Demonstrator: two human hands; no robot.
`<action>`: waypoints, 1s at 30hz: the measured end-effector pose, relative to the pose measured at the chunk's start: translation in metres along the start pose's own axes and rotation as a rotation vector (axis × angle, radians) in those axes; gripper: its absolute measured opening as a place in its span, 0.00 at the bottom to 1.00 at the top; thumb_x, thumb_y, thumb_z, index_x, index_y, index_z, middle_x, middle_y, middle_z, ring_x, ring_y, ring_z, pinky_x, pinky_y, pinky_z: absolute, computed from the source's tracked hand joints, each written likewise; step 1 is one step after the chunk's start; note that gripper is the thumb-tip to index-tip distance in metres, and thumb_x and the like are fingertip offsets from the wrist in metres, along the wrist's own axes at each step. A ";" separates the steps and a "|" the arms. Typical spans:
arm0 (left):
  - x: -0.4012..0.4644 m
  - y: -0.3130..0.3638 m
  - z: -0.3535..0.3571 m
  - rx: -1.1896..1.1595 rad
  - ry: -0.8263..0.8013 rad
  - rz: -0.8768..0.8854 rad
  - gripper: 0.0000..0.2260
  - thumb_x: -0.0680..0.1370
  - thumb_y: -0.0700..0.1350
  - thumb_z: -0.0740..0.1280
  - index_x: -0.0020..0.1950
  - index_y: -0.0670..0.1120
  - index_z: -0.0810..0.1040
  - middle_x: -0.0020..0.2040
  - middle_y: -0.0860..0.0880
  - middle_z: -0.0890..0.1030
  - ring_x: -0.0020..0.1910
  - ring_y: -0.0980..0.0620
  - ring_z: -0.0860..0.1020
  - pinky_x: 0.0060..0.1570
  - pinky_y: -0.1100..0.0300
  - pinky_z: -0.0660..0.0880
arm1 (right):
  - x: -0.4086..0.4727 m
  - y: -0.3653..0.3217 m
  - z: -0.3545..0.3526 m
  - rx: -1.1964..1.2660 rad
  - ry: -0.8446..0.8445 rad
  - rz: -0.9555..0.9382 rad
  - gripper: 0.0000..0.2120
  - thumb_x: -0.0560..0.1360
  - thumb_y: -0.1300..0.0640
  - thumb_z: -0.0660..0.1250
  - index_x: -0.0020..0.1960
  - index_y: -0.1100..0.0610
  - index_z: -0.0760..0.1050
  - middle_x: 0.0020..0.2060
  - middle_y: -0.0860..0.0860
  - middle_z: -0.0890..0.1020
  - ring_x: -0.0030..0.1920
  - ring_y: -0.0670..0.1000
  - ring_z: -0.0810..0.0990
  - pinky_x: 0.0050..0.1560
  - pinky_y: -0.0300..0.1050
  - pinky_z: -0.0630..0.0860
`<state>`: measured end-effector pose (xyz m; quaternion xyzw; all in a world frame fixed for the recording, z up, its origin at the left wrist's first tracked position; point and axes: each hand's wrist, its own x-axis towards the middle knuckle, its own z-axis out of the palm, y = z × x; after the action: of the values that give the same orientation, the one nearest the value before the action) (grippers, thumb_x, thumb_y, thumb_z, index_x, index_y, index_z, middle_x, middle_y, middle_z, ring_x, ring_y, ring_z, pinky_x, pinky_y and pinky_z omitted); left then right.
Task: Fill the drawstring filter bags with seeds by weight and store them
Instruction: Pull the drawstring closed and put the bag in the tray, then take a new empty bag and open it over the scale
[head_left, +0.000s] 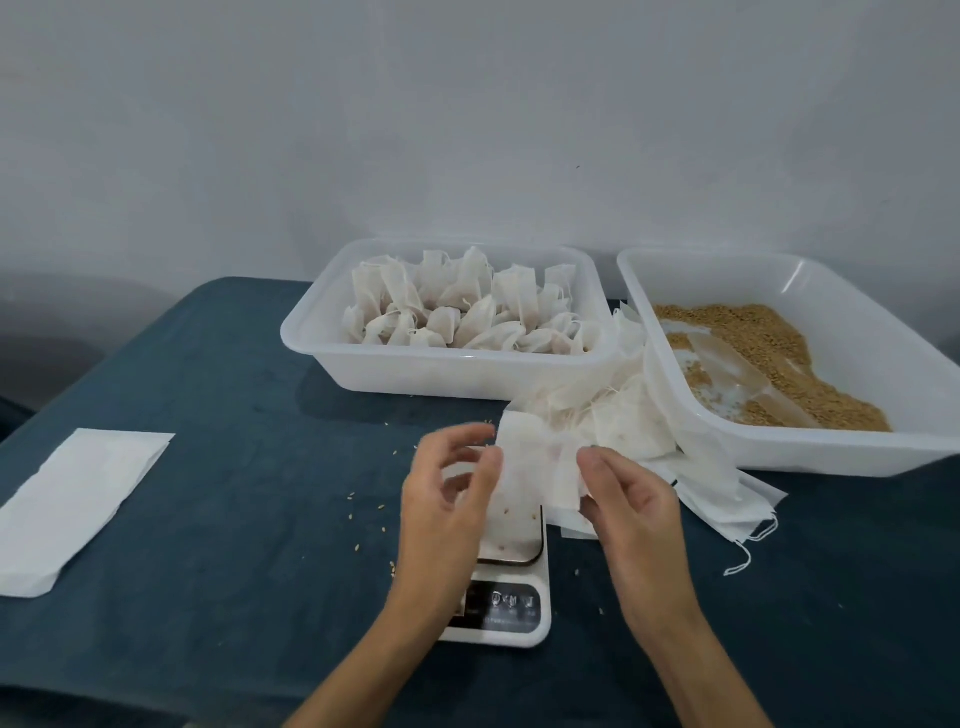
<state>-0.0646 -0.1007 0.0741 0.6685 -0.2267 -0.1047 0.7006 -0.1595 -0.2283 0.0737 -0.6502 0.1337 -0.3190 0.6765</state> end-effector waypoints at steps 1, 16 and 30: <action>0.002 0.000 -0.002 -0.018 0.020 -0.086 0.13 0.80 0.50 0.71 0.64 0.52 0.80 0.59 0.54 0.82 0.56 0.56 0.82 0.48 0.59 0.80 | 0.001 0.000 -0.002 0.075 -0.007 0.043 0.21 0.77 0.43 0.71 0.43 0.63 0.78 0.37 0.58 0.76 0.43 0.53 0.76 0.50 0.48 0.75; -0.004 -0.003 -0.007 -0.204 -0.086 -0.216 0.11 0.80 0.51 0.70 0.50 0.44 0.87 0.46 0.45 0.83 0.39 0.43 0.80 0.44 0.33 0.83 | -0.011 0.005 -0.001 -0.231 0.151 -0.145 0.13 0.78 0.42 0.68 0.48 0.52 0.80 0.33 0.52 0.82 0.24 0.45 0.71 0.26 0.39 0.68; -0.002 -0.009 -0.016 -0.232 -0.077 -0.309 0.14 0.80 0.51 0.69 0.50 0.39 0.86 0.44 0.42 0.84 0.41 0.43 0.80 0.41 0.50 0.81 | 0.001 -0.012 -0.001 -0.418 0.008 -0.249 0.21 0.80 0.48 0.68 0.31 0.42 0.64 0.22 0.44 0.68 0.20 0.48 0.79 0.26 0.34 0.67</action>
<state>-0.0573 -0.0866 0.0647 0.6055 -0.1343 -0.2621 0.7393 -0.1623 -0.2292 0.0856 -0.7863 0.1184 -0.3680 0.4820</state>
